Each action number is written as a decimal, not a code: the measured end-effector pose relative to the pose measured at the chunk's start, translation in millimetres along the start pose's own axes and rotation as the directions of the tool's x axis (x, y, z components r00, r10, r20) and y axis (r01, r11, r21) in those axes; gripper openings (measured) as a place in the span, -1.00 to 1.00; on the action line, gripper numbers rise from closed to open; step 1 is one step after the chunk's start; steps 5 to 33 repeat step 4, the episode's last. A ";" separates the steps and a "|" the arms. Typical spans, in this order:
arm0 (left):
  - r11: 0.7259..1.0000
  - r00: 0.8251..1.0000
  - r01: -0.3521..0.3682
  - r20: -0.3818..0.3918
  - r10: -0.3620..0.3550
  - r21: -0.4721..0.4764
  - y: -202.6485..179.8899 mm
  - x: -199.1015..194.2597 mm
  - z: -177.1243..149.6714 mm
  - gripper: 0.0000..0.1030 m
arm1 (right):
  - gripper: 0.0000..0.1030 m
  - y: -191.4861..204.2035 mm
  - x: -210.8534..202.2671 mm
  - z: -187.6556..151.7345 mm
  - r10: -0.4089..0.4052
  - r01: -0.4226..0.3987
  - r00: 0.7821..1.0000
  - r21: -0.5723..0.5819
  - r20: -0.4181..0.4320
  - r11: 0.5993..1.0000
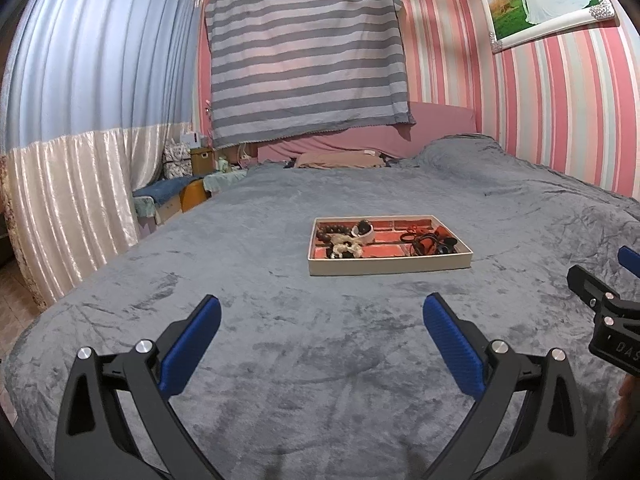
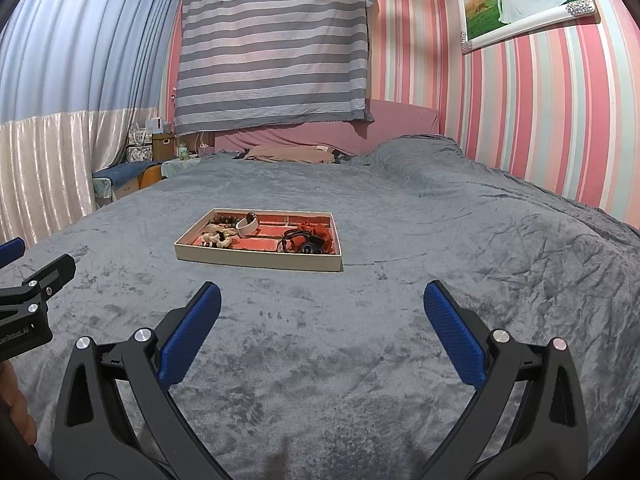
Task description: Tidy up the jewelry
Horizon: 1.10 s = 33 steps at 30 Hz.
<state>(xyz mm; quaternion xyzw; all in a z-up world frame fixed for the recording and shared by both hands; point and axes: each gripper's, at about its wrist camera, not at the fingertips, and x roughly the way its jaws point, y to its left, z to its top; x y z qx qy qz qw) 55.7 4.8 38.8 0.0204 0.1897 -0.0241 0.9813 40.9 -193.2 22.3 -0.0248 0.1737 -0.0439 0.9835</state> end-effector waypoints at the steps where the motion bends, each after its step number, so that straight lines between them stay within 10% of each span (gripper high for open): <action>1: 1.000 1.000 0.001 -0.004 -0.001 -0.002 0.5 0.6 -0.2 0.92 | 0.92 0.1 0.0 0.1 0.000 0.000 1.000 0.000 0.000 1.000; 33: 1.000 1.000 -0.004 -0.006 0.004 -0.003 1.5 0.9 0.3 0.92 | 0.92 -0.4 0.1 -0.3 -0.001 0.001 1.000 0.000 0.000 1.000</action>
